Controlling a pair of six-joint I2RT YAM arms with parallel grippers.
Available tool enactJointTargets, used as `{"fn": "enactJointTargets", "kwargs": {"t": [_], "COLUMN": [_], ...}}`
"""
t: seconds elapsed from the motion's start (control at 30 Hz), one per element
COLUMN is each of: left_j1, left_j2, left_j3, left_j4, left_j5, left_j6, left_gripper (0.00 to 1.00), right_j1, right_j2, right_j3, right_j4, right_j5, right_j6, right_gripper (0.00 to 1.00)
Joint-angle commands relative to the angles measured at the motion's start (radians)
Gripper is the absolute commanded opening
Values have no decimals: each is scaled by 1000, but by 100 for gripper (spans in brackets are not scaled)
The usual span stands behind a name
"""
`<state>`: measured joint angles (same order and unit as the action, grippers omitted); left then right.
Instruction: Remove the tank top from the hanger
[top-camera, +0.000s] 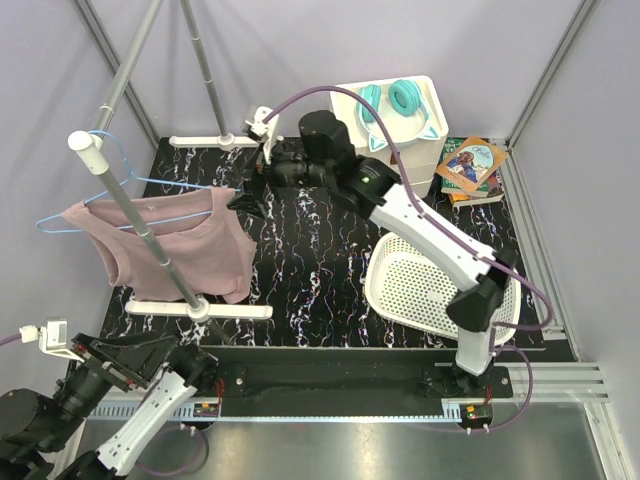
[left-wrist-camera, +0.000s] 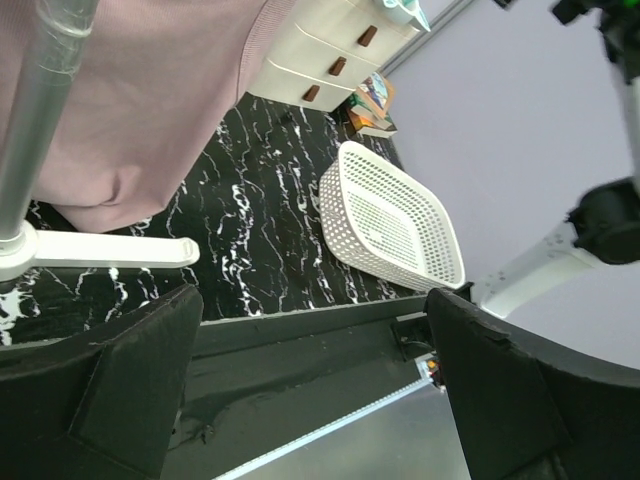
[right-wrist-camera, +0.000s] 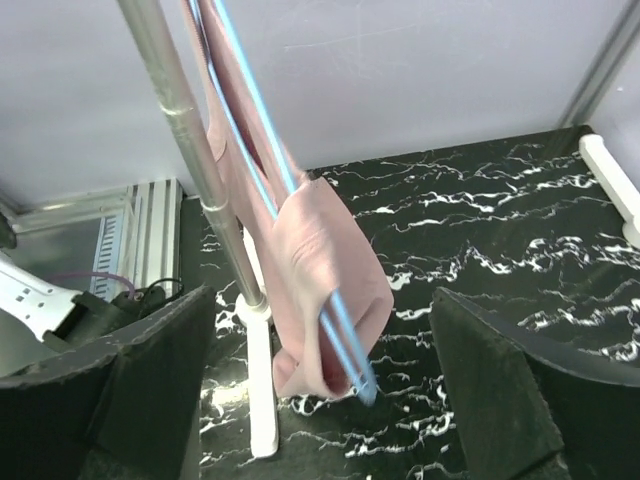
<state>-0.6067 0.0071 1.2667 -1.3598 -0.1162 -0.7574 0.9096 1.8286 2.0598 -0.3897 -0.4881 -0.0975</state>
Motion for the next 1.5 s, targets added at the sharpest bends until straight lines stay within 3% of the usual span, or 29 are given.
{"fn": "enactJointTargets", "kwargs": {"t": [0.0, 0.2, 0.3, 0.33, 0.43, 0.57, 0.83, 1.2, 1.47], "left_j1": [-47, -65, -65, -65, -65, -65, -65, -65, -59], "left_j2": [-91, -108, -108, -107, -105, -105, -102, -26, 94], "left_j3": [8, 2, -6, -7, -20, -44, -93, -158, -237], "left_j4": [-16, -7, 4, 11, 22, 42, 102, 223, 413], "left_j5": [-30, -39, -30, -25, -10, 9, 50, 226, 404], "left_j6": [-57, -76, -74, -72, -71, -65, -65, -10, -11], "left_gripper": [99, 99, 99, 99, 99, 99, 99, 99, 99], "right_j1": [12, 74, 89, 92, 97, 98, 98, 98, 98], "right_j2": [124, 285, 339, 343, 339, 296, 242, 202, 48], "right_j3": [167, 373, 466, 473, 474, 470, 503, 520, 268], "right_j4": [-6, -101, -146, -147, -150, -149, -135, -75, 1], "right_j5": [-93, -92, -58, -50, -26, 0, 103, 305, 546], "right_j6": [-25, -34, -38, -36, -34, -22, 36, 176, 243], "right_gripper": [89, 68, 52, 38, 14, 1, 0, 0, 0]}}
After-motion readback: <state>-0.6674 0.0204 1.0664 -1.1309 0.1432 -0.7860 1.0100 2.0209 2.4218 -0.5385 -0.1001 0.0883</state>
